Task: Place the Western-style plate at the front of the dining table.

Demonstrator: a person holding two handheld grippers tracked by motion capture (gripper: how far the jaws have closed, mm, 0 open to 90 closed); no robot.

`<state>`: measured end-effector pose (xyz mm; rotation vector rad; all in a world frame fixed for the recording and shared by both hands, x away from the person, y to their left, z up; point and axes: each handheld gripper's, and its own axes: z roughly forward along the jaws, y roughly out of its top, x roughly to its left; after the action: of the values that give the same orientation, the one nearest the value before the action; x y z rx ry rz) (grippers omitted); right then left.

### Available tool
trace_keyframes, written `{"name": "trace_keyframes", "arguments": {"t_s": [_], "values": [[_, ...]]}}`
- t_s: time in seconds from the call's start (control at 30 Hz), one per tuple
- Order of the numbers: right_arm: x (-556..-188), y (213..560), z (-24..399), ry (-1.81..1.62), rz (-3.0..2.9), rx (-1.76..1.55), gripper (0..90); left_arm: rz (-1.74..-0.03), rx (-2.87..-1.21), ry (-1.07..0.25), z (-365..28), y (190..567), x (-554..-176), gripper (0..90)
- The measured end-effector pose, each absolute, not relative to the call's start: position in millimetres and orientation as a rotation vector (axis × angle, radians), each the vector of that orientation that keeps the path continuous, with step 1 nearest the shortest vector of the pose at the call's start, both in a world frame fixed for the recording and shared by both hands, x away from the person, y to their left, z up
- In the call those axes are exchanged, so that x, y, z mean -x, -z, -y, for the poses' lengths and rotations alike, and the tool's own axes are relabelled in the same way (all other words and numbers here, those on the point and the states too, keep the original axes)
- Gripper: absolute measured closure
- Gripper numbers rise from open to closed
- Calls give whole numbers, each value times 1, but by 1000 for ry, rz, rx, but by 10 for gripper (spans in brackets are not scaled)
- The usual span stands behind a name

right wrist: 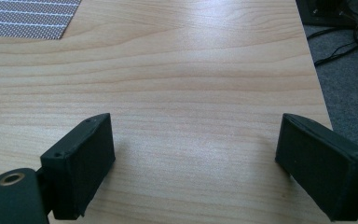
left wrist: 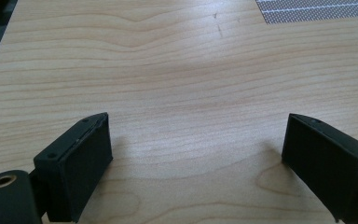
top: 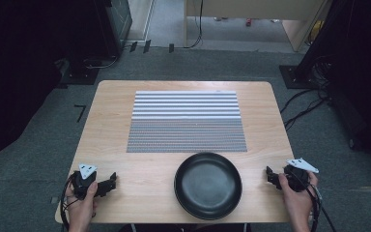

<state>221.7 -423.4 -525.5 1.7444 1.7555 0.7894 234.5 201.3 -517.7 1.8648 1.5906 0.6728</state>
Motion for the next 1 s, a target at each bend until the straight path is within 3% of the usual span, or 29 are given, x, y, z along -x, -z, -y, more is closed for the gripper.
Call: {"name": "trace_keyframes", "arguments": {"t_s": [0.23,1.0], "values": [[-220,524,424,-791,-1730,-1766,132,-1605,-1791,-623,-197,510,-234,79],[-209,495,400,-1009,-1735,-1723,132,-1380,-1883,-514,-115,490,-228,79]]}}
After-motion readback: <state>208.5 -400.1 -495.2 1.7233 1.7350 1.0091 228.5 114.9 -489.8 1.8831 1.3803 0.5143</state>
